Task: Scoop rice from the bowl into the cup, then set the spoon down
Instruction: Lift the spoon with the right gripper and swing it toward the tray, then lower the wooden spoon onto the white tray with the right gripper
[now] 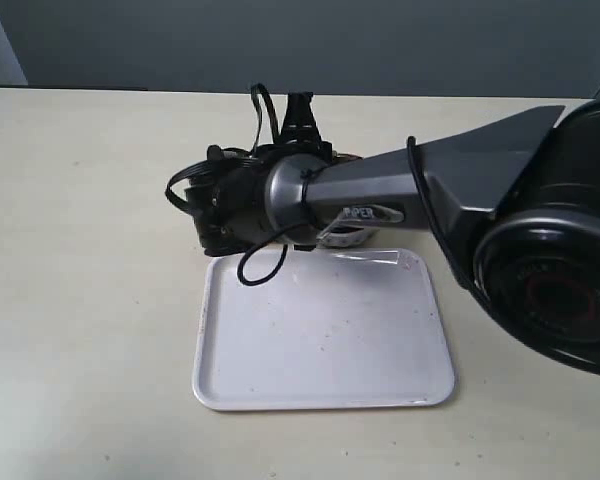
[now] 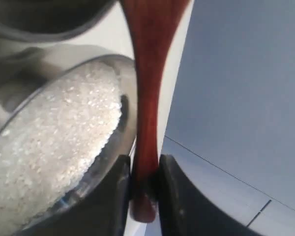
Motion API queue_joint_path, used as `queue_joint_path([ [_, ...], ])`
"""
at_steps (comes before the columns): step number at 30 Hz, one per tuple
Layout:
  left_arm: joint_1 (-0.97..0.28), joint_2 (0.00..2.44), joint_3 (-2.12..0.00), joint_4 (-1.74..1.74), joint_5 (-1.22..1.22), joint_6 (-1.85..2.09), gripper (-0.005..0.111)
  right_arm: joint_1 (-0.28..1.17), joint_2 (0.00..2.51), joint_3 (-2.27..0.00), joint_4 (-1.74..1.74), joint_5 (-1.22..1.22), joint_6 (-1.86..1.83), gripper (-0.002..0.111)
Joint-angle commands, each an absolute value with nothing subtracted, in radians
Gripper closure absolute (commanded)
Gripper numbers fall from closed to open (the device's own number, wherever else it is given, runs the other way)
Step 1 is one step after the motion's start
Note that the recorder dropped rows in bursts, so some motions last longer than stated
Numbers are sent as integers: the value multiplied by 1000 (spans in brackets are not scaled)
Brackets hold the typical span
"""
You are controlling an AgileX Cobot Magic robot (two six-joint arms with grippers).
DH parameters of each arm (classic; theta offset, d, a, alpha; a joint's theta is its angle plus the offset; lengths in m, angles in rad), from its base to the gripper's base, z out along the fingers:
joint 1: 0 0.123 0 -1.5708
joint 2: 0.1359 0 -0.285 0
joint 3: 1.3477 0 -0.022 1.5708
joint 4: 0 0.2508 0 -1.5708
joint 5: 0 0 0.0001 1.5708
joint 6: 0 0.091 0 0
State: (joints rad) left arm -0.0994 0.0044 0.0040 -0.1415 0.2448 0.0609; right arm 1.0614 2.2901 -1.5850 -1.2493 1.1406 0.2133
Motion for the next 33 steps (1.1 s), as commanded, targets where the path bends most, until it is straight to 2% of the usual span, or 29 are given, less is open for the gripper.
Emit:
queue_joint_path([
  [1, -97, 0, 0, -140, 228, 54, 106, 1069, 2277, -1581, -1316, 1143, 263, 109],
  [12, -97, 0, 0, -140, 226, 54, 106, 1069, 2277, -1578, -1304, 1157, 270, 109],
  [16, -97, 0, 0, -140, 226, 54, 106, 1068, 2250, -1581, -1192, 1177, 270, 109],
  [24, -97, 0, 0, -137, 226, 54, 106, 1019, 2084, -1581, -792, 1167, 282, 109],
  [28, -97, 0, 0, -137, 226, 54, 106, 949, 1995, -1581, -355, 1167, 81, 109],
  [33, -97, 0, 0, -137, 226, 54, 106, 848, 1977, -1581, -19, 1221, -112, 109],
])
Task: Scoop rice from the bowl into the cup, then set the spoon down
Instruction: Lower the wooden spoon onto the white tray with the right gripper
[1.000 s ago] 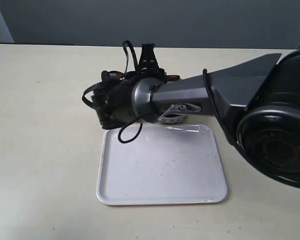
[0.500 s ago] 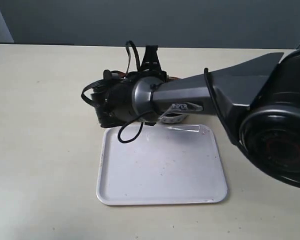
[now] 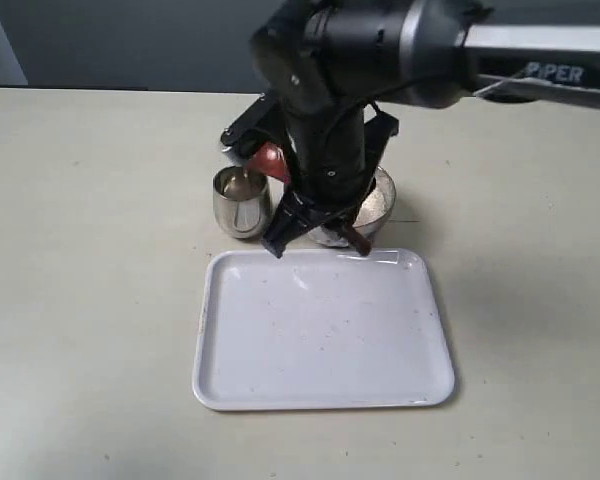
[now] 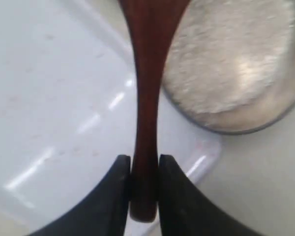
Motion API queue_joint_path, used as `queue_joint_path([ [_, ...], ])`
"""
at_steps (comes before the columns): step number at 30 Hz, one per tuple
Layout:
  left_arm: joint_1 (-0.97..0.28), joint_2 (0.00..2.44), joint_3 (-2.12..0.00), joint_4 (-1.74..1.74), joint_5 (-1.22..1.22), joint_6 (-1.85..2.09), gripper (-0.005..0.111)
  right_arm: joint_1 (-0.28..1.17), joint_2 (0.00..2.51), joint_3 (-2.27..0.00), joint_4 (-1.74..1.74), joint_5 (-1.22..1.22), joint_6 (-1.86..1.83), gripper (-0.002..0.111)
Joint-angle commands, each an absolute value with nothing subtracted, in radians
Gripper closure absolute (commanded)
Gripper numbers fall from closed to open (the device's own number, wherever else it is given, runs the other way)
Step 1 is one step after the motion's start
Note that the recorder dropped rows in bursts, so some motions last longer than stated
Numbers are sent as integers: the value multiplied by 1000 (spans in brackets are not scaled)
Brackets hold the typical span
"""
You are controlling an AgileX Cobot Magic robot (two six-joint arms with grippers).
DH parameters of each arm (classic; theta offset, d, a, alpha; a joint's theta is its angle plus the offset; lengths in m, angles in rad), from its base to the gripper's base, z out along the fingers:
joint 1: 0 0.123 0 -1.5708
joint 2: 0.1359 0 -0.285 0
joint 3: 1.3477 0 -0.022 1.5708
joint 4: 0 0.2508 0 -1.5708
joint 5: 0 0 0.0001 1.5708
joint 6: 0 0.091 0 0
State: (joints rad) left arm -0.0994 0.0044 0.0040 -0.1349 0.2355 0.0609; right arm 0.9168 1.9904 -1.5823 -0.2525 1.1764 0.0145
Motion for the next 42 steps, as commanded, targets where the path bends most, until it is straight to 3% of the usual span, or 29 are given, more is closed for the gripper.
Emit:
queue_joint_path([
  [1, -97, 0, 0, -137, 226, 54, 106, 833, 1982, -1581, 14, 1221, -124, 109],
  [14, -97, 0, 0, -137, 226, 54, 106, 802, 2121, -1554, 273, 1221, -59, 109],
  [29, -97, 0, 0, -137, 226, 54, 106, 808, 2086, -1465, 255, 1221, 351, 109],
  [42, -103, 0, 0, -136, 225, 54, 106, 810, 2086, -1465, 309, 1221, 360, 109],
])
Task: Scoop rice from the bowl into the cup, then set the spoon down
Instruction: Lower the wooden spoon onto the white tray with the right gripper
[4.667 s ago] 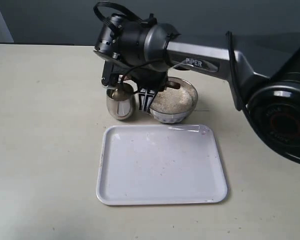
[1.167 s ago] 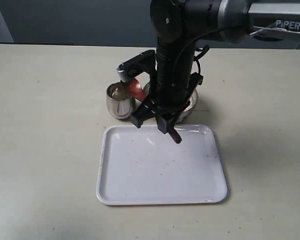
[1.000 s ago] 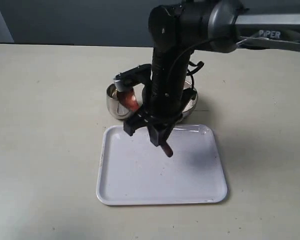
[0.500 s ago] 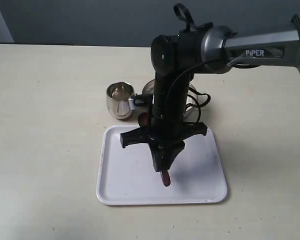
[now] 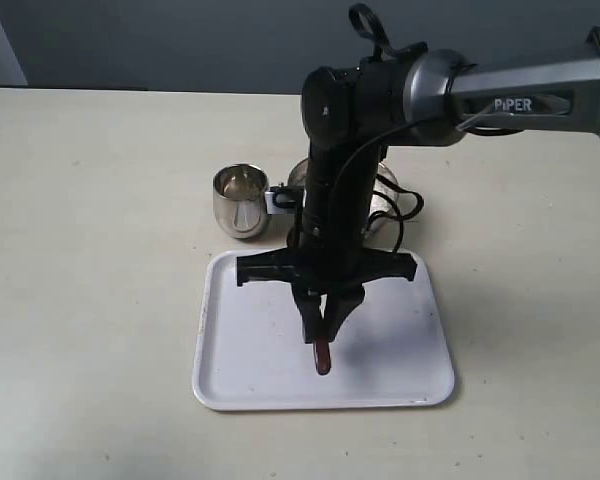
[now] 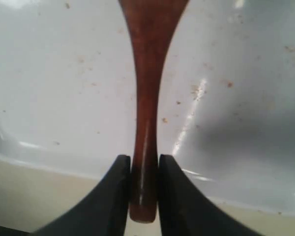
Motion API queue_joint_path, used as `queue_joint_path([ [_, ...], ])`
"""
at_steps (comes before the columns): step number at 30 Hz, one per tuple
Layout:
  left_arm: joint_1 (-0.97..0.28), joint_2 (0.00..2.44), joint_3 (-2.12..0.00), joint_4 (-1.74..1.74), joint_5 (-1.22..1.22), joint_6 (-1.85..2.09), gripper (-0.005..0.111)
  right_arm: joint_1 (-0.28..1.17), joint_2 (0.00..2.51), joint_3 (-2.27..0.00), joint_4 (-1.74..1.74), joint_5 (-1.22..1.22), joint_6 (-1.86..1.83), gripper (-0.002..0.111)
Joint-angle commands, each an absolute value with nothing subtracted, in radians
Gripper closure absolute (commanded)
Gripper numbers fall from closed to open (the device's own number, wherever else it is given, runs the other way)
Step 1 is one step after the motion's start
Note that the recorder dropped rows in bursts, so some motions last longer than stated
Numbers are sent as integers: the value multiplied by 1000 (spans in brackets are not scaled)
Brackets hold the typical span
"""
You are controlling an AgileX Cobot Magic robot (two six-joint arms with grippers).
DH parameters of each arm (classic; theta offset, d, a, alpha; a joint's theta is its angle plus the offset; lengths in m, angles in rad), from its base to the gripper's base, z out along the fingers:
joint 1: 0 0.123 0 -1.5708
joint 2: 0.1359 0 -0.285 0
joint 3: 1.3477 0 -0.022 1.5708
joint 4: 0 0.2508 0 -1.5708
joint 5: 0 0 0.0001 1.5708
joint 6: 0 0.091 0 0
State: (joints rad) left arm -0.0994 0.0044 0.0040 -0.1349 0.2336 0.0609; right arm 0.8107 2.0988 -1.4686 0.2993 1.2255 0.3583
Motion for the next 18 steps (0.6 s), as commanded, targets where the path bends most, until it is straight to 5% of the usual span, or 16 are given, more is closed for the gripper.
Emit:
queue_joint_path([
  [1, -103, 0, 0, -136, 225, 54, 106, 810, 2086, -1465, 311, 1221, 360, 109],
  [18, -103, 0, 0, -136, 229, 54, 106, 810, 2110, -1432, 349, 1221, 353, 109],
])
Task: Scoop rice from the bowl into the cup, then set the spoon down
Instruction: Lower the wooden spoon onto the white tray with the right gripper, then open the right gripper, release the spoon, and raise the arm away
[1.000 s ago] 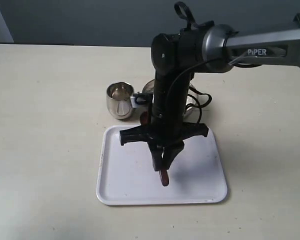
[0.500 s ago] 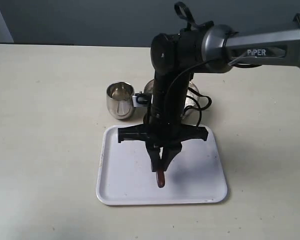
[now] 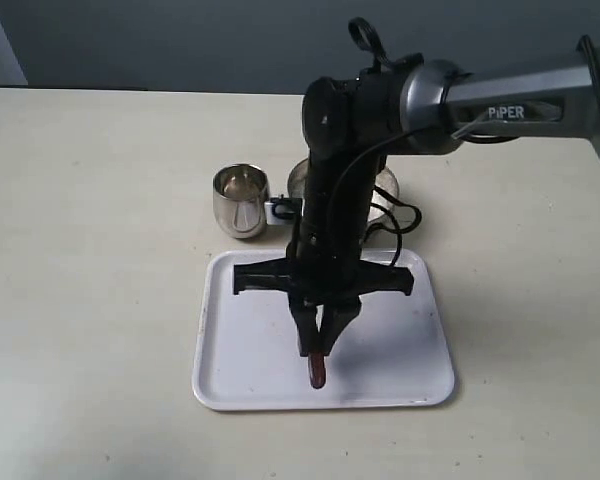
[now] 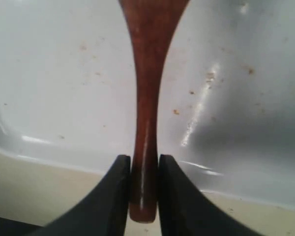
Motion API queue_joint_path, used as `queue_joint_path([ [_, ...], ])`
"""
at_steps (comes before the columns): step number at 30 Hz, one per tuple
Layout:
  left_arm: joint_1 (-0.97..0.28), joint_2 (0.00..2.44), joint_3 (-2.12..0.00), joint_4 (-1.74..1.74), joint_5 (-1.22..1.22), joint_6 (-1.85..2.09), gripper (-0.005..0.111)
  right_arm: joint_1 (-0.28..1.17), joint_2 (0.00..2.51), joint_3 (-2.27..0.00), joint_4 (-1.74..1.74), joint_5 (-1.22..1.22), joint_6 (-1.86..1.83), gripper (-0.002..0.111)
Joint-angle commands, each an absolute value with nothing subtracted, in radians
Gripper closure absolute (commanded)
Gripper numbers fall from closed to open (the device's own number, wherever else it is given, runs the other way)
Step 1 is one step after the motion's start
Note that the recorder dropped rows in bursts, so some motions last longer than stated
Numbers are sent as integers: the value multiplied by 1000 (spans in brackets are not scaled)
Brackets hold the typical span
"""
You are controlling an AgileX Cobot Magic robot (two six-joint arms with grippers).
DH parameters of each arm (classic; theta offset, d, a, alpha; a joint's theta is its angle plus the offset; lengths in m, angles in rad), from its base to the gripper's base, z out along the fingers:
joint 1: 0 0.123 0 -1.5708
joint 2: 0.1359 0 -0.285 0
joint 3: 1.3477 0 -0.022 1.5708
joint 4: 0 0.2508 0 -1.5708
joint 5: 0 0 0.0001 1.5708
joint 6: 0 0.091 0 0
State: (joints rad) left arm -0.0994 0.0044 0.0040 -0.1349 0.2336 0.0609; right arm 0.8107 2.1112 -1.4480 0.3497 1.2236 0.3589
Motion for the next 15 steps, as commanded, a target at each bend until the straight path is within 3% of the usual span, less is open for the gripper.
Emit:
queue_joint_path([
  [1, -103, 0, 0, -136, 229, 54, 106, 810, 2110, -1427, 349, 1221, 353, 109],
  [7, -103, 0, 0, -136, 229, 54, 106, 810, 2110, -1412, 368, 1221, 351, 109],
  [11, -103, 0, 0, -136, 229, 54, 106, 810, 2110, -1412, 368, 1221, 351, 80],
  [15, -103, 0, 0, -136, 229, 54, 106, 810, 2111, -1412, 368, 1221, 354, 79],
])
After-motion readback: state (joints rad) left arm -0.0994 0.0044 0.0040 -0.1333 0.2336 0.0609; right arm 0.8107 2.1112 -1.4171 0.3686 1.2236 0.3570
